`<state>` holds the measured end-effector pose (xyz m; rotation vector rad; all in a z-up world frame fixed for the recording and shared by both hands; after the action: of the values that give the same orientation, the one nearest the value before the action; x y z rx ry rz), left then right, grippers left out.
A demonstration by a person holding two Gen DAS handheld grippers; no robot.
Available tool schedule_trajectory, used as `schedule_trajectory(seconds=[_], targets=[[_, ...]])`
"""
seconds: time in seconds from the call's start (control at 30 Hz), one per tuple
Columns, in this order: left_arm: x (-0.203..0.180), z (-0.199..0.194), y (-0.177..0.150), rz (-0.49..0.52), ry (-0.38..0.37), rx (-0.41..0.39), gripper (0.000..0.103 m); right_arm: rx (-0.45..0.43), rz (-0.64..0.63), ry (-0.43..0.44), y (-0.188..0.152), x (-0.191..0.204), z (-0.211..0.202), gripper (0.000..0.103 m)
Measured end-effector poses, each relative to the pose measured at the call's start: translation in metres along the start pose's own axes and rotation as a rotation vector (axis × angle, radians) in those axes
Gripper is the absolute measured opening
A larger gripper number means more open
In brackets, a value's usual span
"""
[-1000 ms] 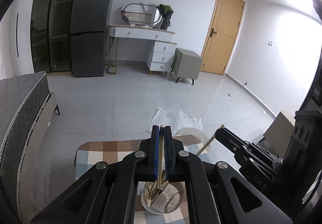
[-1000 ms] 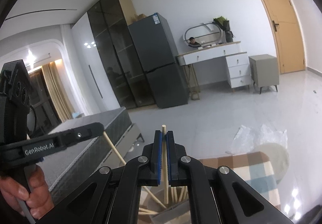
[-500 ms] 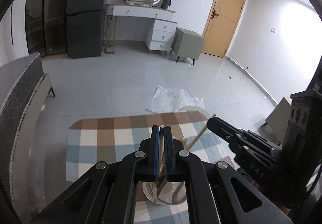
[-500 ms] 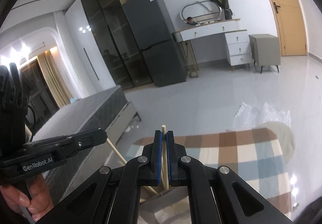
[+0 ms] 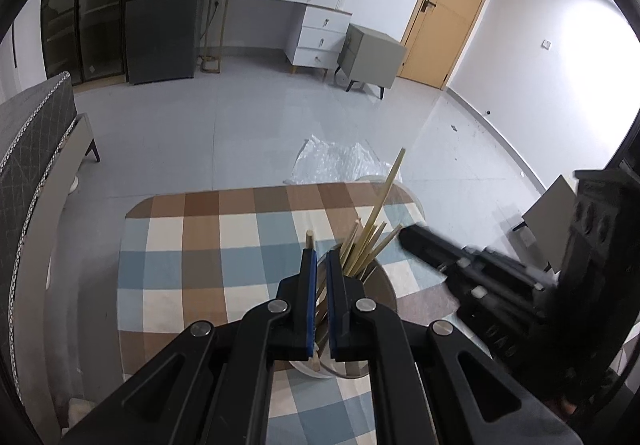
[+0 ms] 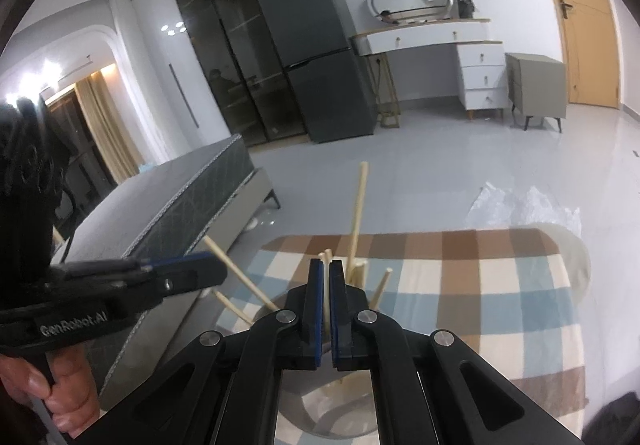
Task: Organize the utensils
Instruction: 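Lower the chopsticks into the holder and open both grippers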
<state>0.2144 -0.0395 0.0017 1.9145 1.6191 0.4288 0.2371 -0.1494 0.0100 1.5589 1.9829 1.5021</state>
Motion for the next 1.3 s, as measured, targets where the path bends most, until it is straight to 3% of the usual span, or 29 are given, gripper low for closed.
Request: schedule_trajectory(seconds=[0.17,0.33,0.43,0.53,0.93,1.07,1.13,1.23,1.3], targets=[[0.002,0.001,0.002,-0.009,-0.006,0.01,0.0,-0.026,0.039,-0.013,0.03,-0.018,0.002,0.006],[0.002,0.004,0.003,-0.007,-0.011,0.018,0.0,0.005,0.073,-0.006,0.051,-0.03,0.025,0.019],[0.001,0.006,0.003,0.0,-0.015,0.019,0.0,0.02,0.088,0.007,0.052,-0.035,0.036,0.02],[0.002,0.009,0.003,0.007,-0.013,0.025,0.0,0.047,0.088,0.037,0.049,-0.032,0.044,0.004],[0.005,0.014,-0.002,0.003,-0.019,0.066,0.0,0.118,0.001,0.053,0.005,-0.012,0.038,0.004],[0.003,0.012,-0.004,-0.002,-0.016,0.09,0.0,0.084,0.03,0.056,0.0,-0.012,0.017,0.004],[0.004,0.006,-0.004,-0.004,0.006,0.087,0.002,0.055,0.046,0.049,-0.002,-0.011,-0.001,0.007],[0.005,-0.008,-0.006,-0.033,0.013,0.06,0.018,0.022,0.055,0.038,-0.006,-0.007,-0.027,0.008],[0.006,-0.022,-0.008,-0.046,0.027,0.027,0.028,0.002,0.054,0.02,-0.008,-0.004,-0.044,0.018]])
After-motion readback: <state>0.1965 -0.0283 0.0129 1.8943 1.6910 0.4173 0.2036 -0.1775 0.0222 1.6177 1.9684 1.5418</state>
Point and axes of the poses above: each gripper's, at about its wrist camera, not at the fingertips, and z roughly the way its jaws point, x to its left, y to its top, the point moved 4 cm from there along z, roughly the way its jaws point, and after that the axes turned 10 degrees about y, right-handed, at the moved point
